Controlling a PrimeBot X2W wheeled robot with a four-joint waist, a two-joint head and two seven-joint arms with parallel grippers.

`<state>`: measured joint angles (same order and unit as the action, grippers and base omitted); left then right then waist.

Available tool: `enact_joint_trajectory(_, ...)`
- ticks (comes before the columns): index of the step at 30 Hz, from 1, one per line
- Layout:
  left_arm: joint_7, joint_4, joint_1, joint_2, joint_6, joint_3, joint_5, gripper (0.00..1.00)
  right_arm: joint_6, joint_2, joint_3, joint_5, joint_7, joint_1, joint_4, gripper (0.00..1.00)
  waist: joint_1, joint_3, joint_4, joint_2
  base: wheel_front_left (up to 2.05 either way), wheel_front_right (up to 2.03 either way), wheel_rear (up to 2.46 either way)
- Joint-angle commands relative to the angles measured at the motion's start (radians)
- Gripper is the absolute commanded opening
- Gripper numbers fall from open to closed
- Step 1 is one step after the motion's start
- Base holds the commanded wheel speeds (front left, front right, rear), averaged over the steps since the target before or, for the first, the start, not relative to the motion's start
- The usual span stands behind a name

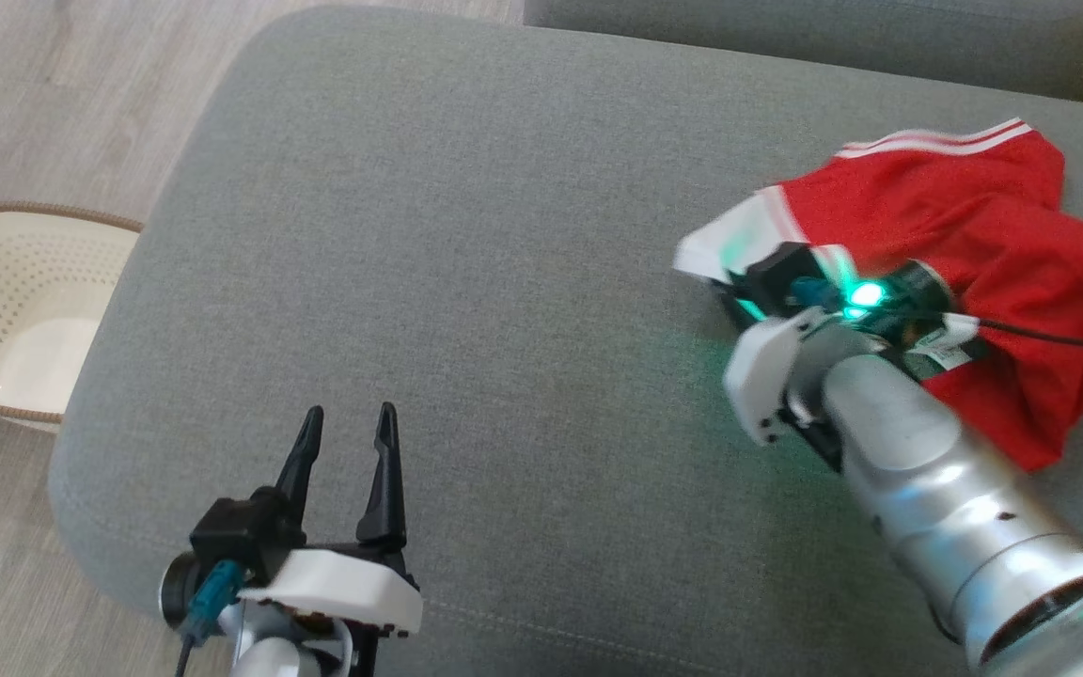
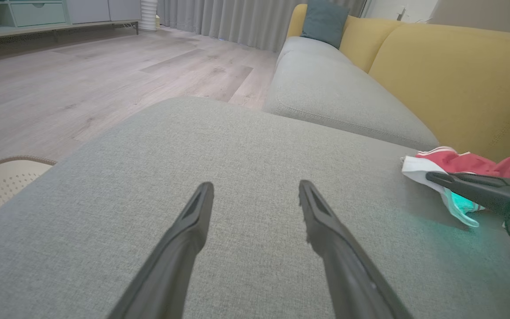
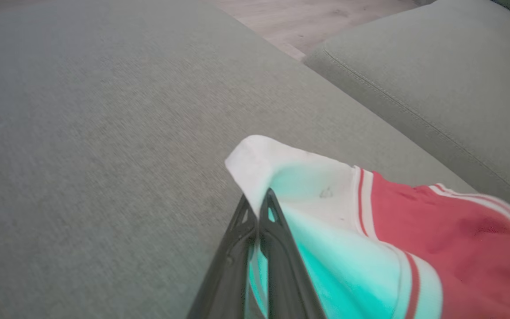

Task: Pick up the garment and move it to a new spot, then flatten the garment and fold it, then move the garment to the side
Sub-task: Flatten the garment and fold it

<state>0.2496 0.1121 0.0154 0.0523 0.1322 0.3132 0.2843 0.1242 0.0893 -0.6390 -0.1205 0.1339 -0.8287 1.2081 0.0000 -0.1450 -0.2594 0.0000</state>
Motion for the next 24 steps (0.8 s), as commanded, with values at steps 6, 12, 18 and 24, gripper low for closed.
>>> enact_joint_trajectory(6, 0.012, -0.020, -0.026, -0.002, 0.000, -0.014, -0.003, 1.00, 0.007, -0.038, -0.183, -0.142, -0.021, 0.004, -0.157, 0.00, 0.0000, 0.010, -0.030, 0.0000, 0.00, 0.00, 0.00)
enact_joint_trajectory(12, 0.012, -0.019, -0.031, -0.002, 0.003, -0.001, 0.006, 1.00, 0.007, -0.039, -0.336, -0.305, -0.080, -0.026, -0.303, 0.00, 0.0000, 0.006, -0.089, 0.0000, 0.00, 0.00, 0.00)
enact_joint_trajectory(18, 0.012, -0.015, -0.034, -0.002, 0.008, 0.008, 0.015, 1.00, 0.007, -0.039, -0.424, -0.424, -0.085, -0.067, -0.316, 0.20, 0.0000, 0.001, -0.152, 0.0000, 0.00, 0.00, 0.00)
enact_joint_trajectory(24, 0.012, -0.019, -0.030, -0.002, 0.015, 0.000, 0.018, 1.00, 0.007, -0.039, -0.460, -0.484, -0.058, -0.072, -0.301, 1.00, 0.0000, 0.000, -0.149, 0.0000, 0.00, 0.00, 0.00)
